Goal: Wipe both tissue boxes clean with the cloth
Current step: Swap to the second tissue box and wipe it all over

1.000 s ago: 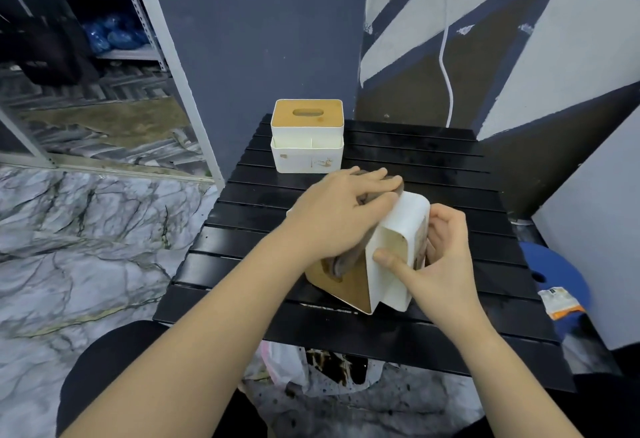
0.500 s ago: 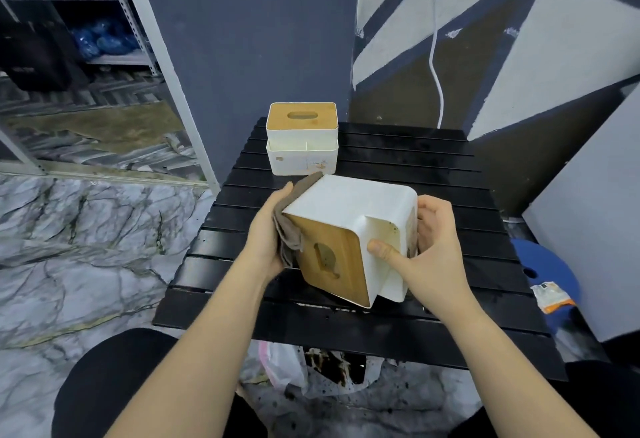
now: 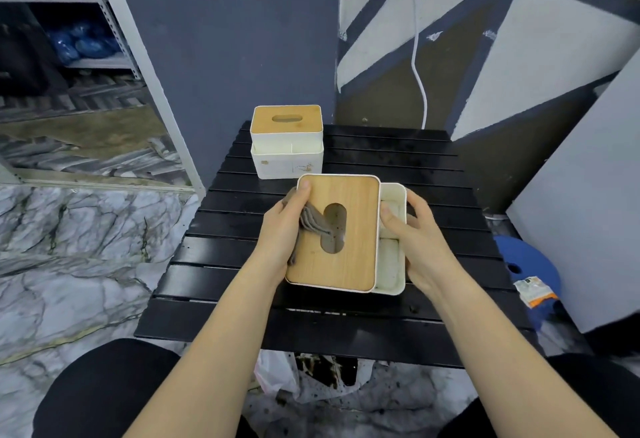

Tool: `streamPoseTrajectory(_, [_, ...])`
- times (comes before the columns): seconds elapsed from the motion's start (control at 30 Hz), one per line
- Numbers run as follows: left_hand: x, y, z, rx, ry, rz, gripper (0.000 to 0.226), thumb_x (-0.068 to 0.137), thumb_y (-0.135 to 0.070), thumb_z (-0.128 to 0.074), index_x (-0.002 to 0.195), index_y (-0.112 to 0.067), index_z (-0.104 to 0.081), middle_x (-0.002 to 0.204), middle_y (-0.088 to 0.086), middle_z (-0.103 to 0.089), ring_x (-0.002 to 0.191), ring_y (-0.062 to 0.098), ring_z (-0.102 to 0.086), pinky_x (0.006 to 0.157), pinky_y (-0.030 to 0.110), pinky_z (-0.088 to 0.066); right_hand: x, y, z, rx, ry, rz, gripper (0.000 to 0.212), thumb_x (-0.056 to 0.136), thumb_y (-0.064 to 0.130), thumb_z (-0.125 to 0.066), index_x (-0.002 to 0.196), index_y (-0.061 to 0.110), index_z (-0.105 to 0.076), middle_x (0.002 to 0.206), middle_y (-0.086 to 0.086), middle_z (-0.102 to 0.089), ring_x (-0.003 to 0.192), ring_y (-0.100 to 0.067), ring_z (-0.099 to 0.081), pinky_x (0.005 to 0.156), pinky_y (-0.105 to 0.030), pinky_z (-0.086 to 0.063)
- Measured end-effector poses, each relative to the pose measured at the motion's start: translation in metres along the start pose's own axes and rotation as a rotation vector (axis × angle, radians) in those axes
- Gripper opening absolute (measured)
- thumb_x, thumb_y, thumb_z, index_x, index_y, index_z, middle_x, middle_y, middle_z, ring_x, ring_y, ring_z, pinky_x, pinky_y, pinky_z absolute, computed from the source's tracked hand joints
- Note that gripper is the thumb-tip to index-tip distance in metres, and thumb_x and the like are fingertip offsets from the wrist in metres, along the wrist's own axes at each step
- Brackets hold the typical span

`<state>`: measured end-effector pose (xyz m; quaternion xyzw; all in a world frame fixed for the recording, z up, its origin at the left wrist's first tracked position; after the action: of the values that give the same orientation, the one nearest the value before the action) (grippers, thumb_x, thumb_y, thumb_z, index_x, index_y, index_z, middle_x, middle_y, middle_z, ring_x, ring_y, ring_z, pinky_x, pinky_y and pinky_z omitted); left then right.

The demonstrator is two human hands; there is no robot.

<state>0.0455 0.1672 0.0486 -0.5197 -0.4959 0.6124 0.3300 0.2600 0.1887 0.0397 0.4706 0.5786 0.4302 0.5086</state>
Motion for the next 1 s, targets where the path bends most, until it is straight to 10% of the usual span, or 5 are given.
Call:
streamPoseTrajectory(0.17, [0.011, -0.004, -0.009, 0.022, -0.100, -0.029, 0.035, 0.095, -0.057, -0.058, 0.104, -0.023, -0.065, 0.107, -0.003, -0.068, 0.104, 0.016, -0.062, 0.091, 0.037, -0.049, -0.001, 0.007, 0.001, -0.148, -0.155, 0.278, 0.054, 0.101, 0.024, -0.064, 0.149, 0.038, -0.043, 0.150, 0.019, -0.045, 0.139, -0.003, -0.043, 0.120, -0.041, -0.038])
streamPoseTrajectory(0.37, [0.023, -0.010, -0.015, 0.108, -0.137, -0.087, 0.021, 0.099, -0.044, -0.060, 0.089, -0.025, -0.062, 0.093, -0.006, -0.066, 0.087, 0.009, -0.060, 0.068, 0.025, -0.042, 0.004, 0.011, -0.032, -0.592, 0.047, 0.473, 0.074, 0.090, 0.051, -0.066, 0.156, 0.038, -0.035, 0.170, 0.018, -0.014, 0.159, -0.008, -0.005, 0.128, -0.052, 0.000])
streamPoseTrajectory(0.57, [0.016, 0.018, -0.008, -0.136, -0.101, 0.017, 0.042, 0.093, -0.052, -0.064, 0.121, -0.022, -0.070, 0.115, 0.005, -0.074, 0.110, 0.023, -0.069, 0.102, 0.045, -0.052, 0.018, 0.003, -0.033, -0.755, 0.044, 0.297, 0.068, 0.103, 0.041, -0.055, 0.162, 0.028, -0.024, 0.171, 0.019, -0.009, 0.159, -0.011, -0.006, 0.127, -0.052, 0.009])
streamPoseTrajectory(0.9, [-0.072, 0.065, 0.016, -0.429, -0.555, -0.056, 0.018, 0.098, -0.024, -0.061, 0.099, -0.016, -0.078, 0.091, -0.004, -0.080, 0.090, 0.011, -0.073, 0.079, 0.025, -0.052, 0.014, 0.006, -0.034, -0.871, 0.100, 0.311, 0.066, 0.107, 0.053, -0.036, 0.165, 0.029, -0.016, 0.172, 0.017, -0.005, 0.159, -0.010, -0.003, 0.125, -0.054, 0.012])
streamPoseTrajectory(1.0, [-0.088, 0.020, 0.025, -0.453, -0.582, -0.246, 0.016, 0.100, -0.017, -0.059, 0.098, -0.014, -0.074, 0.074, -0.015, -0.076, 0.075, 0.000, -0.069, 0.069, 0.014, -0.048, 0.009, 0.007, -0.032, -0.894, 0.211, 0.265, 0.101, 0.084, 0.085, -0.037, 0.165, 0.032, -0.010, 0.171, 0.021, 0.000, 0.157, -0.007, 0.001, 0.128, -0.054, 0.004])
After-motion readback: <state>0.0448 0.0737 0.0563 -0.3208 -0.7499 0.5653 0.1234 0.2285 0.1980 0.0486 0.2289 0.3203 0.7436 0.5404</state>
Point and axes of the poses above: each hand's wrist, its own x-axis towards the middle knuckle, its own z-axis out of the back of the hand, y = z × x, the point moved 8 cm from there along x, towards the middle knuckle
